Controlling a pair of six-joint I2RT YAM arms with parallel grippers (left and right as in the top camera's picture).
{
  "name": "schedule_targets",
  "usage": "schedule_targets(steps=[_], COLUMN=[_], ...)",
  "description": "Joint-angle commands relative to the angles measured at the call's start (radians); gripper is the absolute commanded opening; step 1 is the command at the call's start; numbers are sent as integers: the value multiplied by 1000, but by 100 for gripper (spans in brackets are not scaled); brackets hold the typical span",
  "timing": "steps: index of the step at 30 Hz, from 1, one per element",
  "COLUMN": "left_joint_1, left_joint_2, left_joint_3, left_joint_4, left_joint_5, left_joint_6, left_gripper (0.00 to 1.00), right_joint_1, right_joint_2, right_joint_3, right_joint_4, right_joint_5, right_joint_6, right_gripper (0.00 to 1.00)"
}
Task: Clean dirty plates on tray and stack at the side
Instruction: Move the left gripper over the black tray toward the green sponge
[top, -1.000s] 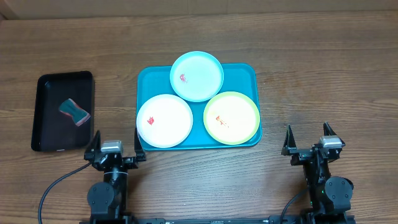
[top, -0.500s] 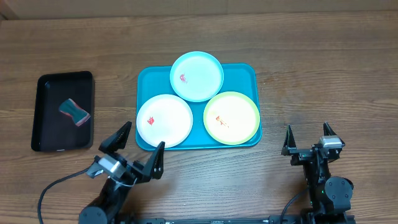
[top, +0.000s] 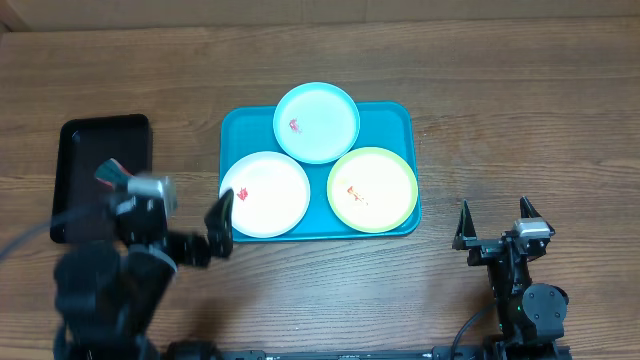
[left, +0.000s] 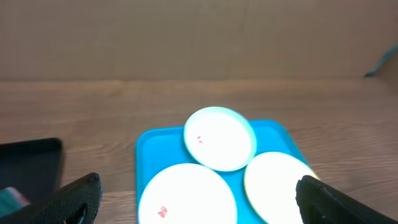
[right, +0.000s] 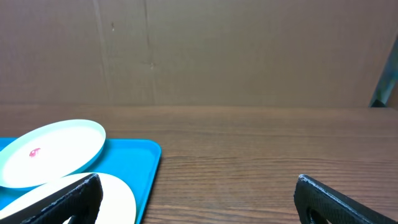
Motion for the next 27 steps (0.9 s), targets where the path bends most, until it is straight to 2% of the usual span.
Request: schedule_targets(steps=[1,5,7,14,18,20,23,27], left_joint_1=[19,67,93,205,325,388,445,491], left_joint_2=[138,304,359,560,700,776,856,956], left_joint_3=[116,266,296,291,291,291,291,291], left_joint_4=[-46,-150,-159,-159,-133,-119,-104,-60], left_joint_5=[-180,-408,-460,-492,-504,-503,-483,-379], left_joint_6=[-26,-142,-171,-188,-358,-400,-399,-387], left_gripper=[100,100,100,100,100,100,100,100], right_joint_1=[-2,-2,-2,-2,-2,-2,-2,-2], right_joint_2=[-8,-8,-8,-8,-8,-8,-8,-8], right_joint_3=[-10,-10,-10,-10,-10,-10,-10,-10], right_joint_4=[3,3,3,3,3,3,3,3], right_joint_5=[-8,-8,-8,-8,-8,-8,-8,-8], right_joint_6=[6,6,6,6,6,6,6,6], right_gripper=[100,100,100,100,100,100,100,100])
